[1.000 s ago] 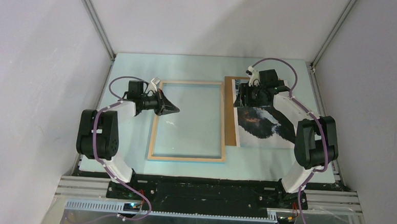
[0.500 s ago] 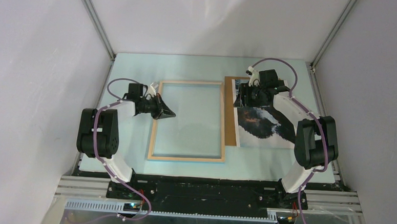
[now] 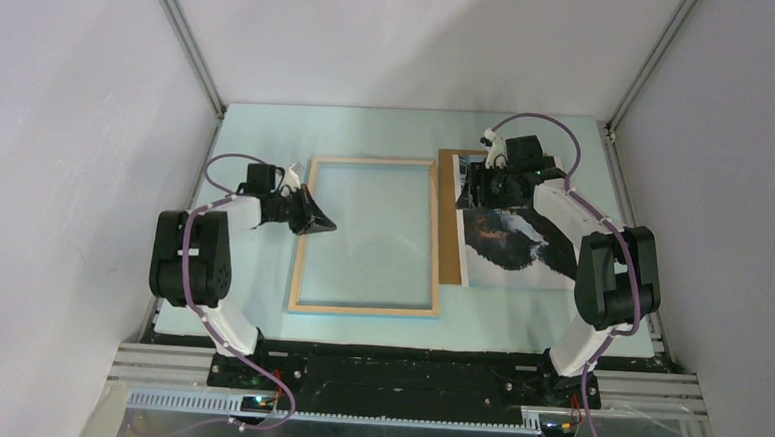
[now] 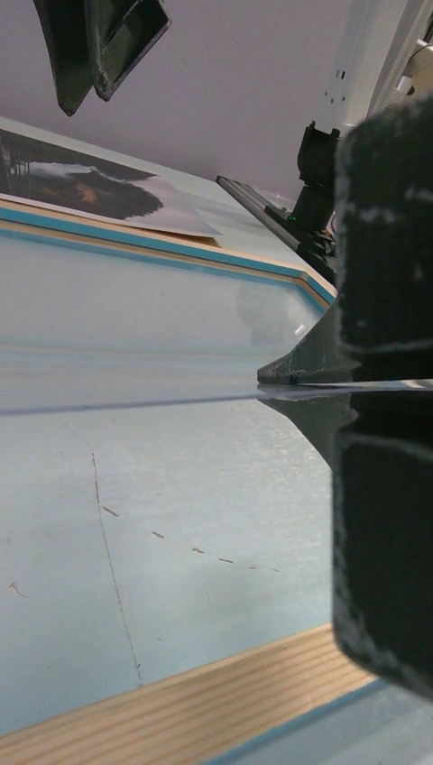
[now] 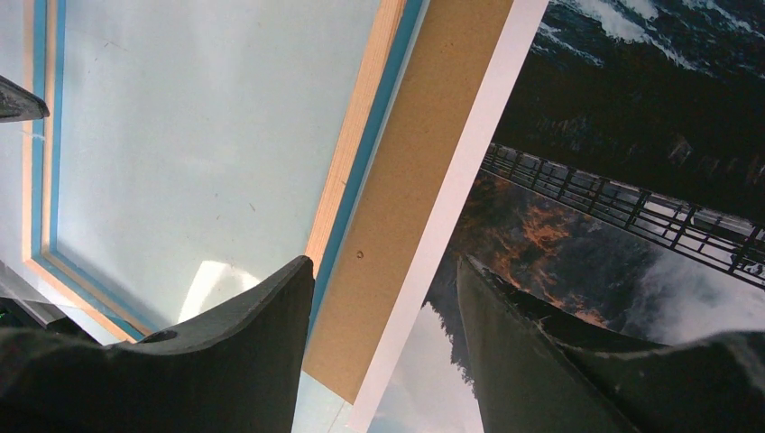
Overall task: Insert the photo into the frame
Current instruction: Place the photo frame item in the photo frame.
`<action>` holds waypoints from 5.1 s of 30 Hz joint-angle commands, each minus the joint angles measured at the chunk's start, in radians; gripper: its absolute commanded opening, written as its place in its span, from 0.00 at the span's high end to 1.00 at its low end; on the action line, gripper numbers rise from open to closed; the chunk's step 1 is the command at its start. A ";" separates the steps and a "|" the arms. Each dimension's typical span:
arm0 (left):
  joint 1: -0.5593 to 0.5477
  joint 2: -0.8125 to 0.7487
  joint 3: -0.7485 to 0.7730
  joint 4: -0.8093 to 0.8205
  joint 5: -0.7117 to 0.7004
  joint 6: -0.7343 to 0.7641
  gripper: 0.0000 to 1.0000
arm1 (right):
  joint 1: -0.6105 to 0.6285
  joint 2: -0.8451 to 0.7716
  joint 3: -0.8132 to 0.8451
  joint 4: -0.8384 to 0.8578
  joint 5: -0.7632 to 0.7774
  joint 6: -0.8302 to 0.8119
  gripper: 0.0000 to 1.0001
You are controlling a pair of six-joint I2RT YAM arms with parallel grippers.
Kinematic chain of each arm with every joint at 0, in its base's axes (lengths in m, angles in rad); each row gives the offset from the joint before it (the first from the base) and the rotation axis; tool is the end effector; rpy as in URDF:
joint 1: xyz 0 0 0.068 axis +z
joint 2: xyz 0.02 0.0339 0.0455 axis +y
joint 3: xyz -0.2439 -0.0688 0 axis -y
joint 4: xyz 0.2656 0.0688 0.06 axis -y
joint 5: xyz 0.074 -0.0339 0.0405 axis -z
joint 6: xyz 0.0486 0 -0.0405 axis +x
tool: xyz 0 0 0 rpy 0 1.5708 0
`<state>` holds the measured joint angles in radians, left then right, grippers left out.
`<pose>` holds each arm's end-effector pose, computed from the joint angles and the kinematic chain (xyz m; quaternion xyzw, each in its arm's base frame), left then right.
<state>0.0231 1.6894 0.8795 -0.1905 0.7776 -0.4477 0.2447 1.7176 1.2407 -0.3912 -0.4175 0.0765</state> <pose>0.3348 -0.0264 0.1133 -0.1034 0.8884 -0.4105 0.1779 0.3792 0.1150 0.1958 -0.1482 0.9093 0.2459 0.3012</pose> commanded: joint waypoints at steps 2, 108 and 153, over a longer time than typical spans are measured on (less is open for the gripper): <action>-0.013 0.018 0.053 0.001 -0.006 0.051 1.00 | 0.003 -0.020 0.002 0.025 -0.013 -0.011 0.36; -0.112 0.089 0.223 -0.236 0.253 0.005 1.00 | 0.136 0.215 0.031 0.051 0.062 -0.027 0.76; -0.120 0.102 0.257 -0.236 0.303 0.015 1.00 | 0.140 0.213 0.031 0.049 0.051 -0.032 0.79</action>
<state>-0.0700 1.7912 1.1282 -0.4511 1.0828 -0.4637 0.3653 1.9297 1.2533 -0.3428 -0.3660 0.0814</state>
